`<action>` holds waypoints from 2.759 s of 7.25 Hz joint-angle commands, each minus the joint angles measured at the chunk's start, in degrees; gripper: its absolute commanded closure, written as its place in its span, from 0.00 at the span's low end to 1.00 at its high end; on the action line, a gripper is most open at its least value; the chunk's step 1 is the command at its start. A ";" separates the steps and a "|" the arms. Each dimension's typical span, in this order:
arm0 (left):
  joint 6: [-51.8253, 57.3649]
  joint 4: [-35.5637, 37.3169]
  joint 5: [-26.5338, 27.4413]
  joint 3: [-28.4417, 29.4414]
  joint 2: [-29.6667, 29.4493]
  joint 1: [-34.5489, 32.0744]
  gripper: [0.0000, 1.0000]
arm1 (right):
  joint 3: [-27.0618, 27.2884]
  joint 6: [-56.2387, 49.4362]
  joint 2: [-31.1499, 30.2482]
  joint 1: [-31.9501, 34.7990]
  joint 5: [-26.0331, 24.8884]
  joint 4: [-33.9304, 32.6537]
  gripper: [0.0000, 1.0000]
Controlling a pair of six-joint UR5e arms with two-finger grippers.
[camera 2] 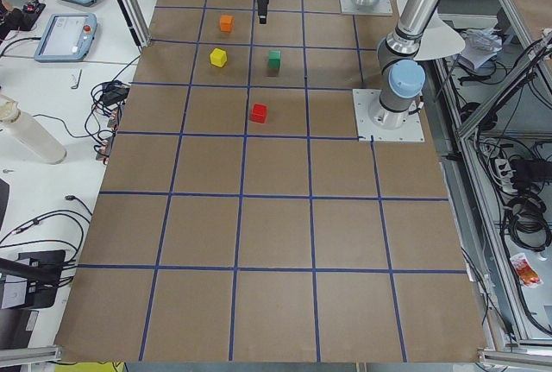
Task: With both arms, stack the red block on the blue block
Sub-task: 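Lower the left gripper over the red cube, then close the left gripper on the red cube and lift it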
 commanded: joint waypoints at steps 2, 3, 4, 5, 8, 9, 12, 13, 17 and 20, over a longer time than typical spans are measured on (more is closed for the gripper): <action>0.23 0.05 -0.01 -0.34 -0.20 -0.12 0.00 | 0.39 0.15 -0.06 -0.21 -0.78 0.76 0.00; 2.67 -0.82 3.04 -1.03 0.84 0.31 0.00 | 0.39 0.06 -0.15 -0.13 -0.78 0.76 0.00; 9.05 0.04 5.50 -2.26 -0.80 1.71 0.00 | 0.39 0.06 -0.15 -0.21 -0.78 0.76 0.00; 10.24 2.92 5.53 -3.40 -3.08 2.50 0.00 | 0.39 0.06 -0.32 -0.22 -0.87 0.85 0.00; 17.52 18.62 5.35 -13.65 -8.89 10.47 0.00 | 0.56 0.23 -0.85 -0.04 -0.96 0.67 0.00; 18.33 23.29 5.09 -16.92 -9.69 12.42 0.00 | 0.57 0.41 -0.85 0.05 -1.05 0.41 0.00; 20.53 34.82 5.09 -23.08 -14.17 12.71 0.00 | 0.57 0.67 -0.77 0.05 -1.05 -0.03 0.00; 20.54 37.64 5.17 -24.41 -16.01 12.79 0.00 | 0.65 0.67 -0.77 0.05 -1.05 0.23 0.00; 22.19 43.46 2.81 -28.29 -19.27 15.16 0.13 | 0.65 0.23 -0.85 -0.21 -0.87 -0.21 0.00; 23.70 44.08 2.45 -27.76 -18.58 15.08 0.93 | 0.56 0.06 -0.85 -0.22 -0.61 -0.21 0.00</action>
